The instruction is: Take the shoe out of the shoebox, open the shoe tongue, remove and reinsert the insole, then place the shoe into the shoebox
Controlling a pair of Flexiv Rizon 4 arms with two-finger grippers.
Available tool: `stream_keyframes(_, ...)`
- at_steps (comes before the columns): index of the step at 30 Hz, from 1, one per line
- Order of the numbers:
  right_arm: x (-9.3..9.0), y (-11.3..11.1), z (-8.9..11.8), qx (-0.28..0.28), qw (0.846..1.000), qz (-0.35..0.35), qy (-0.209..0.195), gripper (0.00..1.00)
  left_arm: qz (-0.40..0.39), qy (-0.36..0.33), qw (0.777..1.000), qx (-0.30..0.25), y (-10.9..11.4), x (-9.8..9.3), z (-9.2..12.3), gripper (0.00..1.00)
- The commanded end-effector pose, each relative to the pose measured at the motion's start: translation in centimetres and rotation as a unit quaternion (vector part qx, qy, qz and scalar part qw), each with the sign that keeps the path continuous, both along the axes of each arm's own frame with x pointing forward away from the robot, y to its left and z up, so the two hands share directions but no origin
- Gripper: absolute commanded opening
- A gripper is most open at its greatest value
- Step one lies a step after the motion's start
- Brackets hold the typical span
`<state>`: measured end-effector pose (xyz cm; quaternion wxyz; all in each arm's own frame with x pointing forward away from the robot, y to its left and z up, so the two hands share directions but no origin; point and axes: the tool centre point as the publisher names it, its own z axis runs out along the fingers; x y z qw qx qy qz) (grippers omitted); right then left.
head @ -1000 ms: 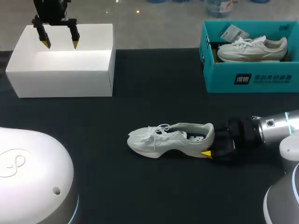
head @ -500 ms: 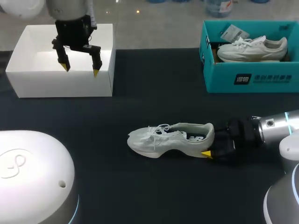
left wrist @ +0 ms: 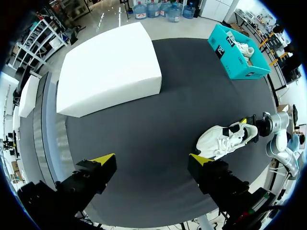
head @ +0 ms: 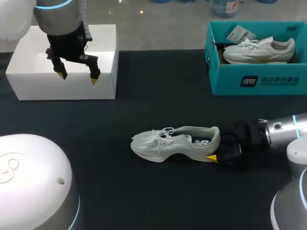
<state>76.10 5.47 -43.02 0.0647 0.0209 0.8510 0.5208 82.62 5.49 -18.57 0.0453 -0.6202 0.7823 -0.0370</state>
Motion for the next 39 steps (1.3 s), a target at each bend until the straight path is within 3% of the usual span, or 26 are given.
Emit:
stream_keyframes(1, 0.1, 0.2, -0.4, -0.002, 1.0, -0.001, 0.0, 0.0, 0.003, 0.001, 1.0, 0.004, -0.4, -0.4, -0.3, 1.0)
stream_keyframes(7, 0.1, 0.2, -0.4, -0.002, 1.0, -0.001, 0.0, 0.0, -0.003, 0.003, 1.0, -0.013, -6.0, -3.2, -2.0, 1.0)
stream_keyframes(18, 0.1, 0.2, -0.4, -0.002, 1.0, -0.001, 0.0, 0.0, -0.008, 0.007, 1.0, -0.004, -18.7, -9.9, -5.0, 1.0)
stream_keyframes(23, 0.1, 0.2, -0.4, -0.002, 1.0, -0.001, 0.0, 0.0, -0.012, 0.033, 0.999, 0.002, -23.2, -11.3, -6.4, 1.0)
stream_keyframes(32, 0.1, 0.2, -0.4, -0.002, 1.0, -0.001, 0.0, 0.0, -0.009, 0.001, 0.999, 0.037, -26.6, -10.7, -7.9, 1.0)
stream_keyframes(39, 0.1, 0.2, -0.4, -0.002, 1.0, -0.001, 0.0, 0.0, 0.005, -0.013, 0.998, 0.061, -28.3, -12.1, -10.3, 1.0)
